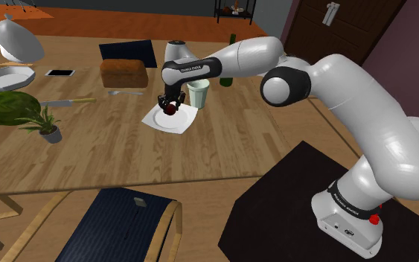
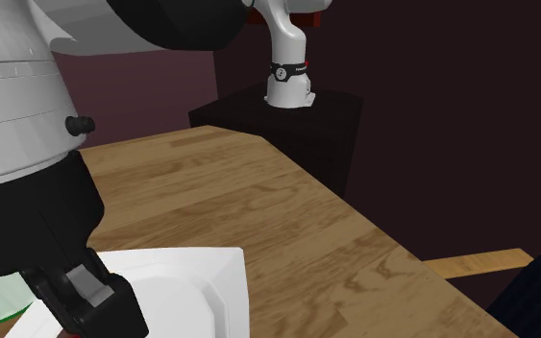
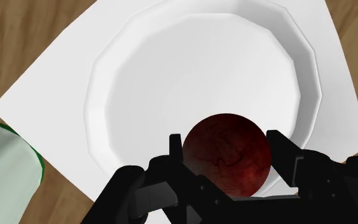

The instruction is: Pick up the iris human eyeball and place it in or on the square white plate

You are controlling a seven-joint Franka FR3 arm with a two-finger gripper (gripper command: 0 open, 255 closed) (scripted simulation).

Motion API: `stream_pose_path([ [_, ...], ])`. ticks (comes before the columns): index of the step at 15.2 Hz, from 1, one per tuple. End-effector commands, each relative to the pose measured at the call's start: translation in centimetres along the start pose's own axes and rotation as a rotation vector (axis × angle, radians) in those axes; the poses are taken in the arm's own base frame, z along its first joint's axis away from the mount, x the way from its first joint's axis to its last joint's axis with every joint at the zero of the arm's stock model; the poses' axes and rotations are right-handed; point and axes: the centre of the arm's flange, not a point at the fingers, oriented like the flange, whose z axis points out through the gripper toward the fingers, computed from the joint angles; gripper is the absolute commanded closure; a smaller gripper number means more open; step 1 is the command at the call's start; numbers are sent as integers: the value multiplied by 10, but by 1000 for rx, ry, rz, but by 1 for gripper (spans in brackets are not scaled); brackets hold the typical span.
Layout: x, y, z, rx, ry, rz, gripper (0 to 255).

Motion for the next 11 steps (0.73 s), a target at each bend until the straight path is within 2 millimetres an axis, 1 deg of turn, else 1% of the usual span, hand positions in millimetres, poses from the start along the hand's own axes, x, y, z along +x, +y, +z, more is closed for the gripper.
stream_pose_path([
  [1,0,0,0,0,0,0,255],
  [3,0,0,0,0,0,0,255],
  [4,0,0,0,0,0,0,0],
  [9,0,0,0,0,0,0,0],
  [11,0,0,-26,0,0,0,0],
])
